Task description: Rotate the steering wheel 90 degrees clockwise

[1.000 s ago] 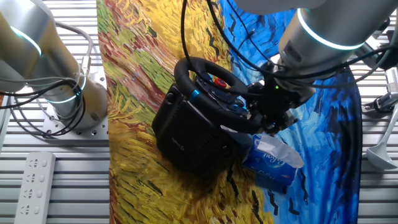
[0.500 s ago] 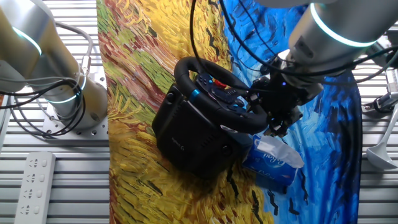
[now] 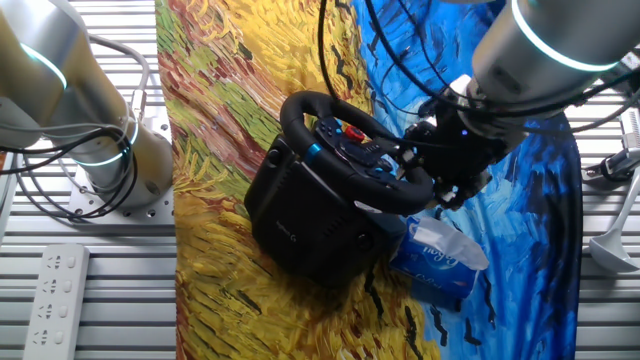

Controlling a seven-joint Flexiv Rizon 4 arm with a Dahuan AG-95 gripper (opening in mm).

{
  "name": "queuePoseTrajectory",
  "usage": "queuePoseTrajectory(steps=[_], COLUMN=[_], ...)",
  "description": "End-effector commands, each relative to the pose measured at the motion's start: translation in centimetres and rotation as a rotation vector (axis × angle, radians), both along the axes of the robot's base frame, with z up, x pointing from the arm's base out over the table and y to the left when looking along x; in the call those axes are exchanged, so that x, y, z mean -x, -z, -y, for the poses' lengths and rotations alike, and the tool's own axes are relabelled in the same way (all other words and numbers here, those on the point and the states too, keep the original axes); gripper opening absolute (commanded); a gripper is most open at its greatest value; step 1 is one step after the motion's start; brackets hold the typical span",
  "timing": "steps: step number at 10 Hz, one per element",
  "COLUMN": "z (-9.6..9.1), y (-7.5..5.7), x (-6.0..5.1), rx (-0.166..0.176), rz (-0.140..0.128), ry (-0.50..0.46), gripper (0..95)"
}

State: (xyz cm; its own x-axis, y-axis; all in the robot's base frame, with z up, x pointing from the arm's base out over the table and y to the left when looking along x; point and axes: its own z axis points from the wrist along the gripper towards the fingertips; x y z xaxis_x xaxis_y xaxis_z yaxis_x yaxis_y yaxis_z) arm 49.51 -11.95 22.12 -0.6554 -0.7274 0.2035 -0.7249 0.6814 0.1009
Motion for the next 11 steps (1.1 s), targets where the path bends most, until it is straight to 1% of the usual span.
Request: queuePoseTrajectory(steps=[1,3,5,6,8,10,11], z=[-0.7,-1.4,-1.9,-2.4,-2.8,-2.9,-2.9], y=[-0.9,-0.6,-0.6,-1.0,-1.6,-1.9,-1.9], x=[0.4,0.2,0.3,0.5,1.1,2.3,3.5], rx=[-0.09,-0.092,-0.092,-0.091,-0.09,-0.108,-0.128], rz=[-0.019,-0.022,-0.027,-0.033,-0.051,-0.082,-0.129], ry=[-0.269,-0.293,-0.287,-0.277,-0.246,-0.226,-0.212], gripper=[57.0,57.0,57.0,57.0,57.0,57.0,57.0])
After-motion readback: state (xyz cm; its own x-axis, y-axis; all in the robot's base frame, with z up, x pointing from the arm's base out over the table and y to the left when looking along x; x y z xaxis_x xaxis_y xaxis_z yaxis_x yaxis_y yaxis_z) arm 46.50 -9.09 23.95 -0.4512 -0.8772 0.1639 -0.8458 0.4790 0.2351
